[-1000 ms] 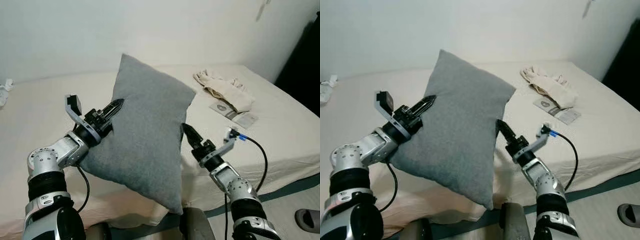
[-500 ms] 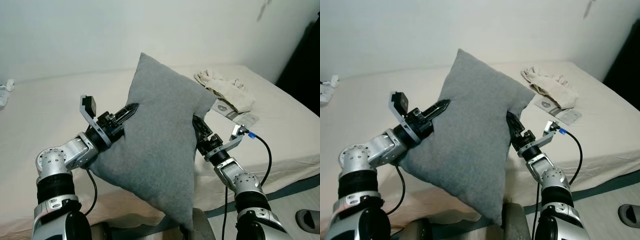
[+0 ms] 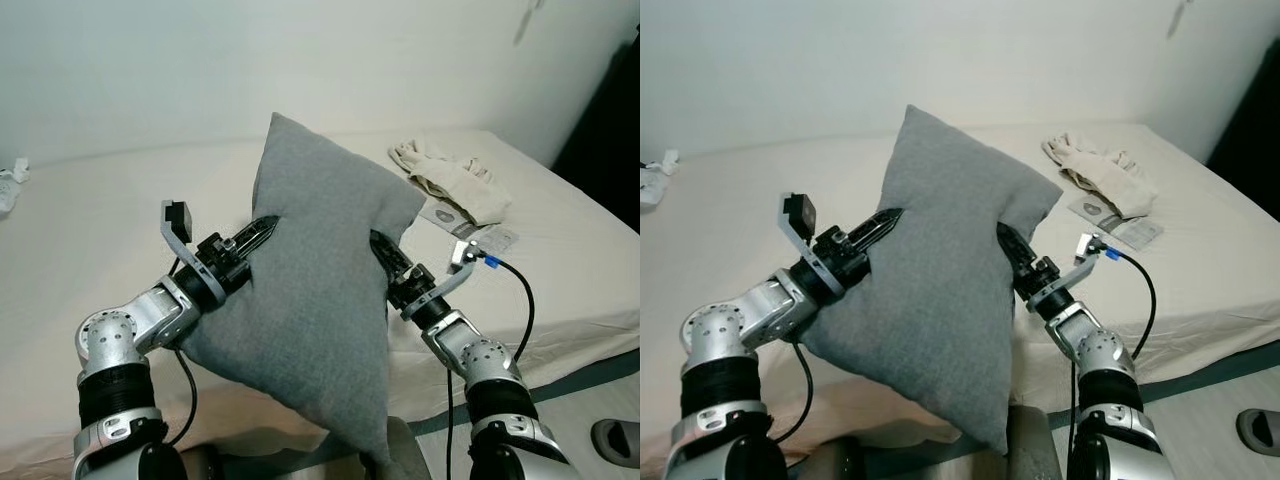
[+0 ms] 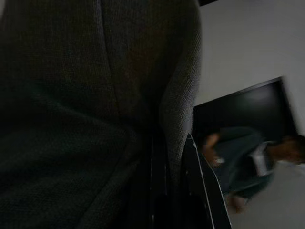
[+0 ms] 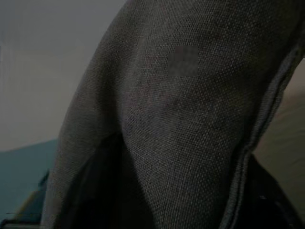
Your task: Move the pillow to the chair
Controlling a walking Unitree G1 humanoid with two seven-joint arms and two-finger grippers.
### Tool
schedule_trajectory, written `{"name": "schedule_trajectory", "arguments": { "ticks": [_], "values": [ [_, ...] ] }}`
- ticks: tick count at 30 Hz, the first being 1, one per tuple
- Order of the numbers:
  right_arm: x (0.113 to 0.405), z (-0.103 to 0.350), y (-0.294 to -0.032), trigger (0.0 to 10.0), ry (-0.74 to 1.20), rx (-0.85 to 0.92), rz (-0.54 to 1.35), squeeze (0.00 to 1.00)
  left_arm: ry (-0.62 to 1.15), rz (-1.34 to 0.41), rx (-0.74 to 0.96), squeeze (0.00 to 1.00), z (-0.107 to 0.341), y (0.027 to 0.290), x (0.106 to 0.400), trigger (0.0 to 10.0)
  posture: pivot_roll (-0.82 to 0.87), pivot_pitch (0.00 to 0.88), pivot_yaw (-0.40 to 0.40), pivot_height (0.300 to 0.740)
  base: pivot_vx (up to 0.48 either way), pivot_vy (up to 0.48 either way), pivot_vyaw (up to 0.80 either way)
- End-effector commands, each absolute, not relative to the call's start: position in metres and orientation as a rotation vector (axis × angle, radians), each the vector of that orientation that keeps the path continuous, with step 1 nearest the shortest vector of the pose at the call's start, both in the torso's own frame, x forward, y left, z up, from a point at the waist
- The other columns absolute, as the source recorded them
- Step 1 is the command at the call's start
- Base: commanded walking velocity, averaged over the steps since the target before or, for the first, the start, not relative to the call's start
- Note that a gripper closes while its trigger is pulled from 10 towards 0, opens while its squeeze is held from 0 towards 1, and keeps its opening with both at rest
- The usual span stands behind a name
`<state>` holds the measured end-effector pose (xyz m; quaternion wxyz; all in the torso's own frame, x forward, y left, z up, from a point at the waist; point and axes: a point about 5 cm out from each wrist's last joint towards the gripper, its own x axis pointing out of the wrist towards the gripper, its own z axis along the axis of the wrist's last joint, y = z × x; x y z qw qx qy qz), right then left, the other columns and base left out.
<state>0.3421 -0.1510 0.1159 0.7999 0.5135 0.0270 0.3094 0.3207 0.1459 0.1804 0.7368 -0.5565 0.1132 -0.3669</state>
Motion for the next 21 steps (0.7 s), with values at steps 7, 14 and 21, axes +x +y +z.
{"name": "schedule_trajectory", "arguments": {
  "ticks": [7, 14, 21],
  "values": [
    [0.344, 0.12, -0.14, 0.0, 0.025, 0.849, 0.617, 0.0, 0.324, -0.718, -0.836, 0.0, 0.161, 0.125, 0.32, 0.0, -0.02, 0.023, -0.037, 0.551, 0.0, 0.0, 0.0],
    [0.346, 0.122, -0.147, 0.0, -0.003, 0.771, 0.553, 0.0, 0.249, -0.593, -0.67, 0.0, 0.155, 0.133, 0.324, 0.0, -0.03, 0.028, -0.032, 0.551, 0.0, 0.0, 0.0],
    [0.345, 0.117, -0.145, 0.0, 0.027, 0.589, 0.527, 0.0, 0.181, -0.35, -0.452, 0.0, 0.148, 0.152, 0.331, 6.7, -0.03, 0.028, -0.035, 0.551, 0.0, 0.0, 0.0]
  ]
}}
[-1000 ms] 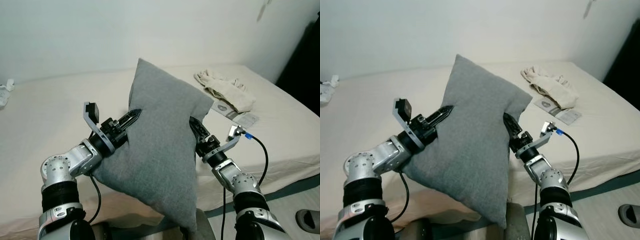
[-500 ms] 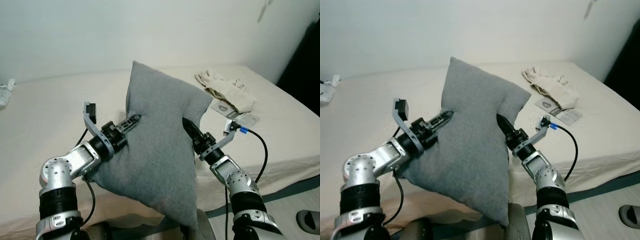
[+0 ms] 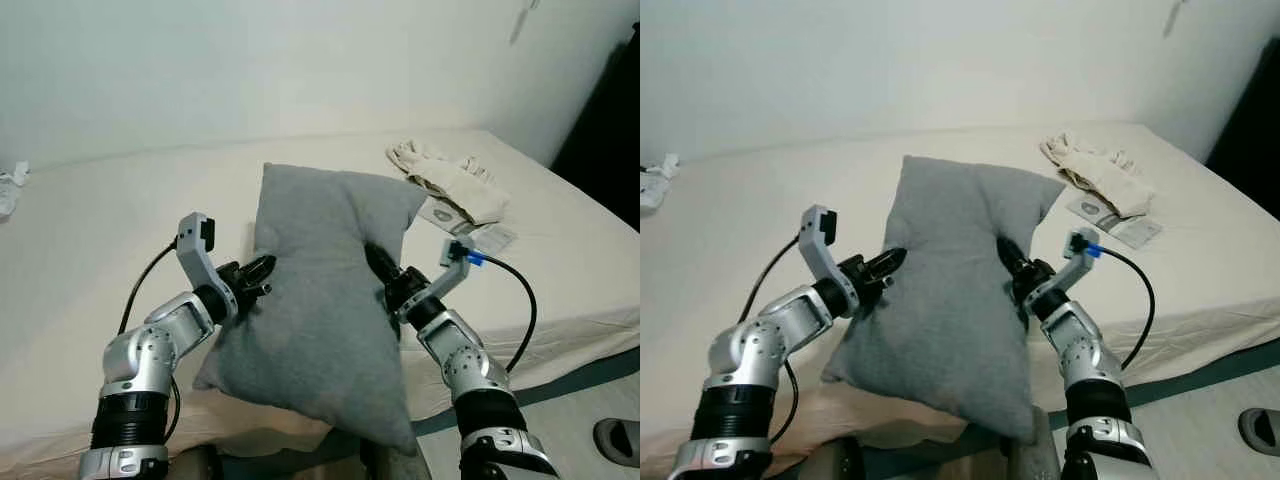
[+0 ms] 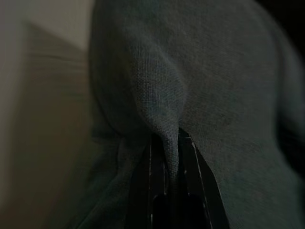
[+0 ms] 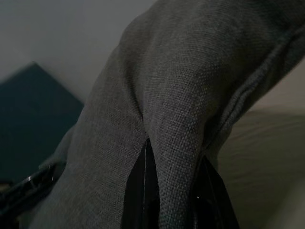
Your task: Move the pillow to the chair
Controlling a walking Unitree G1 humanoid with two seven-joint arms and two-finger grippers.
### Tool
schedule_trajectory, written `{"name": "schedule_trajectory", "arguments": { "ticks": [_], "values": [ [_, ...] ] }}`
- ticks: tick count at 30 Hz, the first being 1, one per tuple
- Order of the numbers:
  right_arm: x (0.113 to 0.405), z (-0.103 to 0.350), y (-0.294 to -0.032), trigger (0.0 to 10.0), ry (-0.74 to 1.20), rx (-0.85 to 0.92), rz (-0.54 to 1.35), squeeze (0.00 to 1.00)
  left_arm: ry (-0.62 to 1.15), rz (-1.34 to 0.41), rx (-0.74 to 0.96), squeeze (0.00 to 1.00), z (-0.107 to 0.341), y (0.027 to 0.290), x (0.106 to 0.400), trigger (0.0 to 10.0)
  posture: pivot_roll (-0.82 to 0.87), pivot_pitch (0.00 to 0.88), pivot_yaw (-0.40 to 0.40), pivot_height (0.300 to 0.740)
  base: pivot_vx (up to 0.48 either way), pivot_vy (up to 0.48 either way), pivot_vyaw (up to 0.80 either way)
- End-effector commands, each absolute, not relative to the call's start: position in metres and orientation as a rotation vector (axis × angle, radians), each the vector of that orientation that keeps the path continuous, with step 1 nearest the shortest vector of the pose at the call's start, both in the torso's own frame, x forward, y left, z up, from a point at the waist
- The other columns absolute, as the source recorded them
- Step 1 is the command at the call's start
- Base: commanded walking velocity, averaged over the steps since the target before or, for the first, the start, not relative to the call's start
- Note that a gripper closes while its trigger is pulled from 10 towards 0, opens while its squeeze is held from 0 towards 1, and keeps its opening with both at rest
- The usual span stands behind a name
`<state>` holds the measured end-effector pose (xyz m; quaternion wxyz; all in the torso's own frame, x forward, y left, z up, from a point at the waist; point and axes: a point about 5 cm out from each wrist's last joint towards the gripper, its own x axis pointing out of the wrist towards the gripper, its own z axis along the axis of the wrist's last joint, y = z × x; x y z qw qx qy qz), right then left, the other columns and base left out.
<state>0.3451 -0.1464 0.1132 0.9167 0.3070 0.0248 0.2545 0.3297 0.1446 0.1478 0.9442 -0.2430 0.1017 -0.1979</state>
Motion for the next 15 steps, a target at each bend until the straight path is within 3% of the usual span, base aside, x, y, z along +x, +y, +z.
{"name": "schedule_trajectory", "arguments": {
  "ticks": [1, 2, 6, 8, 12, 13, 15],
  "values": [
    [0.345, 0.117, -0.145, 0.0, 0.027, 0.589, 0.527, 0.0, 0.181, -0.35, -0.452, 0.0, 0.148, 0.152, 0.331, 6.7, -0.03, 0.028, -0.035, 0.551, 0.0, 0.0, 0.0],
    [0.345, 0.117, -0.145, 0.0, 0.026, 0.582, 0.519, 0.0, 0.174, -0.339, -0.426, 0.0, 0.148, 0.153, 0.331, 9.9, -0.03, 0.028, -0.036, 0.551, 0.0, 0.0, 0.0],
    [0.346, 0.114, -0.145, 0.0, 0.021, 0.491, 0.455, 0.0, 0.149, -0.304, -0.298, 0.0, 0.143, 0.151, 0.33, 10.0, -0.03, 0.028, -0.036, 0.551, 0.0, 0.0, 0.0],
    [0.347, 0.115, -0.145, 10.0, 0.0, 0.425, 0.426, 0.0, 0.163, -0.268, -0.261, 0.0, 0.136, 0.15, 0.331, 10.0, -0.03, 0.029, -0.032, 0.551, 0.0, 0.0, 0.0],
    [0.347, 0.115, -0.145, 10.0, 0.002, 0.393, 0.403, 0.0, 0.159, -0.236, -0.225, 0.0, 0.13, 0.15, 0.331, 10.0, -0.03, 0.03, -0.028, 0.551, 0.0, 0.0, 0.0],
    [0.347, 0.115, -0.145, 10.0, 0.012, 0.287, 0.378, 0.0, 0.137, -0.155, -0.157, 0.0, 0.125, 0.157, 0.332, 10.0, -0.03, 0.031, -0.026, 0.551, 0.0, 0.0, 0.0],
    [0.347, 0.115, -0.145, 10.0, 0.009, 0.249, 0.369, 0.0, 0.123, -0.121, -0.131, 0.0, 0.123, 0.159, 0.333, 10.0, -0.03, 0.03, -0.026, 0.551, 0.0, 0.0, 0.0]
  ]
}}
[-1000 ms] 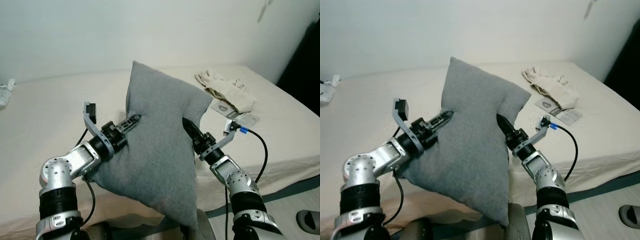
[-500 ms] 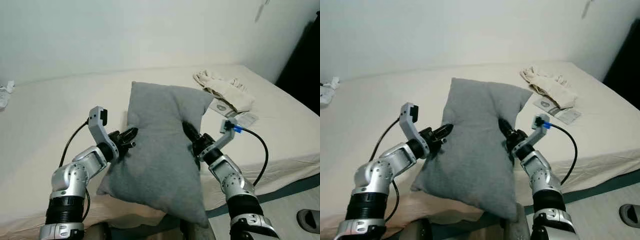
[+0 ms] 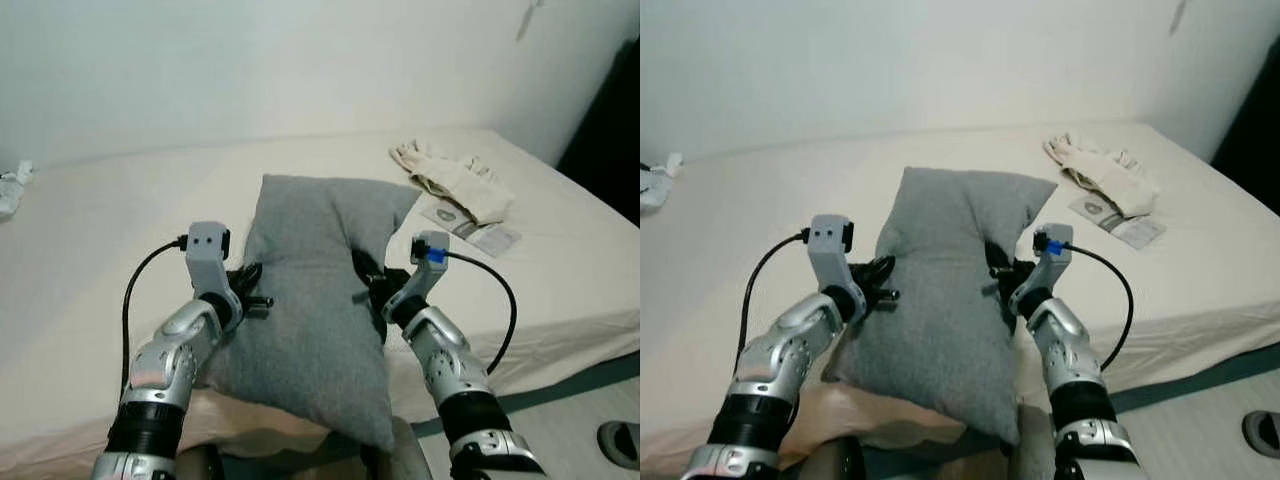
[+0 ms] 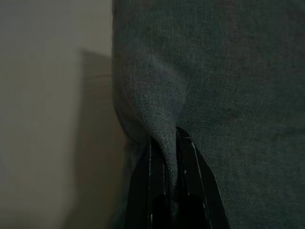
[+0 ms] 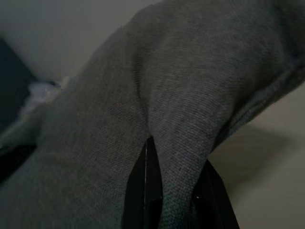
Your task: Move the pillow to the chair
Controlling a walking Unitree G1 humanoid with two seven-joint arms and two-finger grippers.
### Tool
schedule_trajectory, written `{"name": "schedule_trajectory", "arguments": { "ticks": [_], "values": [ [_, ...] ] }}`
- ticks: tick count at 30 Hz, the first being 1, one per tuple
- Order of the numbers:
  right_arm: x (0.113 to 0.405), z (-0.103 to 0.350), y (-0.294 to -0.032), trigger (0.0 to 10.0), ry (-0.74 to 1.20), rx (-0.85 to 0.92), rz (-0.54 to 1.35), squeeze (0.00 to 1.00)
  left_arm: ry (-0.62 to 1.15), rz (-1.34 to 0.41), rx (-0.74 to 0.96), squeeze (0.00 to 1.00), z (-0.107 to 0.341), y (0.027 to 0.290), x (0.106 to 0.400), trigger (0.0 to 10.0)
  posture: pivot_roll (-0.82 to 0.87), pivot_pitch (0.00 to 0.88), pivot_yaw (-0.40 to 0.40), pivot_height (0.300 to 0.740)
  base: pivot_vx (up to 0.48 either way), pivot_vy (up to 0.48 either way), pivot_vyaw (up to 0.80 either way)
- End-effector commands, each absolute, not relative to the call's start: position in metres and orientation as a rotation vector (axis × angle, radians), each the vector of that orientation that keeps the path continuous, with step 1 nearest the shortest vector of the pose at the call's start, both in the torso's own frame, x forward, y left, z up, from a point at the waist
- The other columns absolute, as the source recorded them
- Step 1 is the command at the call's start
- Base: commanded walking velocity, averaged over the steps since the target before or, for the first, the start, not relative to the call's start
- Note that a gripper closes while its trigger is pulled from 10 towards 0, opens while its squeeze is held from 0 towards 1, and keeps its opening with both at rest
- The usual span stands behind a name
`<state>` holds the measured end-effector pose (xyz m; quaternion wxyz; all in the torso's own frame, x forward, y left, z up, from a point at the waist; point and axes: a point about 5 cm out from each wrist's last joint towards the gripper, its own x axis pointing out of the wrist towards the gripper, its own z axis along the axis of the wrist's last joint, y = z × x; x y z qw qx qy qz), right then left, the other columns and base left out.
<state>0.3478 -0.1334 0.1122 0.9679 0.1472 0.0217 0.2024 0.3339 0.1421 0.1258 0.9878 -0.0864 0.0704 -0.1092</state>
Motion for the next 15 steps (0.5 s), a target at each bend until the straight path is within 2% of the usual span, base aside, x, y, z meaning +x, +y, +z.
{"name": "schedule_trajectory", "arguments": {
  "ticks": [1, 12, 15],
  "values": [
    [0.348, 0.116, -0.145, 10.0, 0.012, 0.225, 0.349, 0.0, 0.119, -0.092, -0.126, 0.0, 0.121, 0.161, 0.333, 10.0, -0.03, 0.031, -0.027, 0.551, 0.0, 0.0, 0.0],
    [0.347, 0.116, -0.141, 10.0, -0.002, 0.286, 0.352, 0.0, 0.09, -0.066, -0.082, 0.0, 0.112, 0.158, 0.33, 10.0, -0.03, 0.029, -0.032, 0.551, 0.0, 0.0, 0.0],
    [0.348, 0.113, -0.143, 10.0, 0.008, 0.252, 0.314, 0.0, 0.084, -0.061, -0.057, 0.0, 0.107, 0.158, 0.328, 10.0, -0.03, 0.03, -0.033, 0.551, 0.0, 0.0, 0.0]
  ]
}}
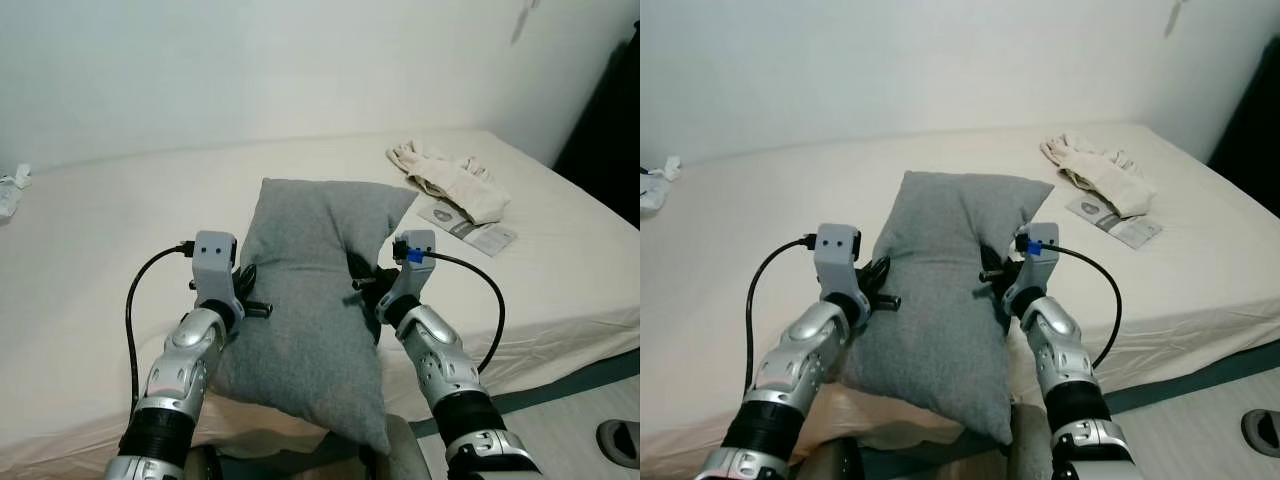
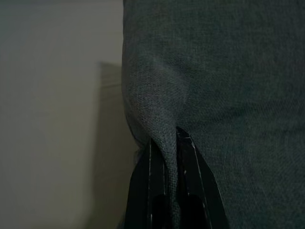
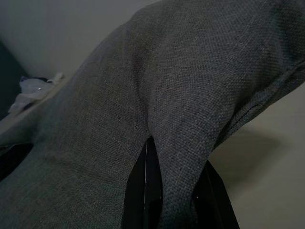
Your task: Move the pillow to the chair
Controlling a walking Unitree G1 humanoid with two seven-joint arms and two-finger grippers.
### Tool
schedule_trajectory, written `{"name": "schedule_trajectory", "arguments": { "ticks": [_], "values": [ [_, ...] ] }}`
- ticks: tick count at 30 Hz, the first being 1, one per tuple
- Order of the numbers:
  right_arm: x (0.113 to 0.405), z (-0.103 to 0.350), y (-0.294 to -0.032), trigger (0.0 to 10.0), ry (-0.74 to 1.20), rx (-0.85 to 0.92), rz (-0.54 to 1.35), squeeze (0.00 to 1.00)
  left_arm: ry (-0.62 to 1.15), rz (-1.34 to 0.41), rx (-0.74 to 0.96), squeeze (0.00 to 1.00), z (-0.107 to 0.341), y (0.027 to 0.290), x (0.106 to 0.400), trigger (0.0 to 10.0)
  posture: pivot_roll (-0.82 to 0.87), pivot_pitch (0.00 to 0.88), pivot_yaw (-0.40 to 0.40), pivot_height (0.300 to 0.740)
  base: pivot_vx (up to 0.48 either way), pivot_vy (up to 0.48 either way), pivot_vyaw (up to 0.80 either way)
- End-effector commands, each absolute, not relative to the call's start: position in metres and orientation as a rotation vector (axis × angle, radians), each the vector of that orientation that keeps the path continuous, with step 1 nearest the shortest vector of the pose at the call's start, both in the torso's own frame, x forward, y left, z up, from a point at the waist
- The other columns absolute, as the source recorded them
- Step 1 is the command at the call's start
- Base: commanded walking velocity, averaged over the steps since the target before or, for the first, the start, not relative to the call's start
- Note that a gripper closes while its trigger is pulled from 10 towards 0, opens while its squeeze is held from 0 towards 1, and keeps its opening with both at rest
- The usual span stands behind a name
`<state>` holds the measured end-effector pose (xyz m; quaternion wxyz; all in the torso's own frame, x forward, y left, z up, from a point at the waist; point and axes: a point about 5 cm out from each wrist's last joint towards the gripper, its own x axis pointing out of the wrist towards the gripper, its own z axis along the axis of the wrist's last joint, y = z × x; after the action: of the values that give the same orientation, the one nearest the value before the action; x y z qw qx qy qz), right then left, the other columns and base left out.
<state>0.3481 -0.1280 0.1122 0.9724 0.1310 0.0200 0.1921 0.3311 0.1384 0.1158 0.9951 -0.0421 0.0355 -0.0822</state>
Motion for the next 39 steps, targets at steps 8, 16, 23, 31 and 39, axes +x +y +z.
{"name": "schedule_trajectory", "arguments": {
  "ticks": [8, 16, 23, 31, 39],
  "values": [
    [0.347, 0.109, -0.153, 10.0, -0.024, 0.095, 0.212, 0.0, 0.098, -0.002, -0.016, 0.0, 0.096, 0.162, 0.325, 10.0, -0.02, 0.032, -0.035, 0.551, 0.0, 0.0, 0.0],
    [0.344, 0.101, -0.152, 10.0, 0.006, 0.066, 0.227, 0.0, 0.106, 0.007, -0.007, 0.0, 0.092, 0.16, 0.322, 10.0, -0.03, 0.03, -0.038, 0.551, 0.0, 0.0, 0.0],
    [0.344, 0.103, -0.151, 10.0, -0.022, 0.065, 0.225, 0.0, 0.088, 0.021, 0.012, 0.0, 0.091, 0.16, 0.322, 10.0, -0.02, 0.022, -0.041, 0.551, 0.0, 0.0, 0.0],
    [0.346, 0.113, -0.152, 10.0, -0.081, 0.073, 0.236, 0.0, 0.048, 0.007, -0.007, 0.0, 0.095, 0.156, 0.322, 10.0, -0.03, 0.014, -0.043, 0.575, 0.0, 0.0, 0.0],
    [0.348, 0.112, -0.153, 10.0, -0.077, 0.066, 0.228, 0.0, 0.036, -0.016, 0.015, 0.0, 0.098, 0.153, 0.324, 10.0, -0.02, 0.015, -0.044, 0.61, 0.0, 0.0, 0.0]
  ]
}}
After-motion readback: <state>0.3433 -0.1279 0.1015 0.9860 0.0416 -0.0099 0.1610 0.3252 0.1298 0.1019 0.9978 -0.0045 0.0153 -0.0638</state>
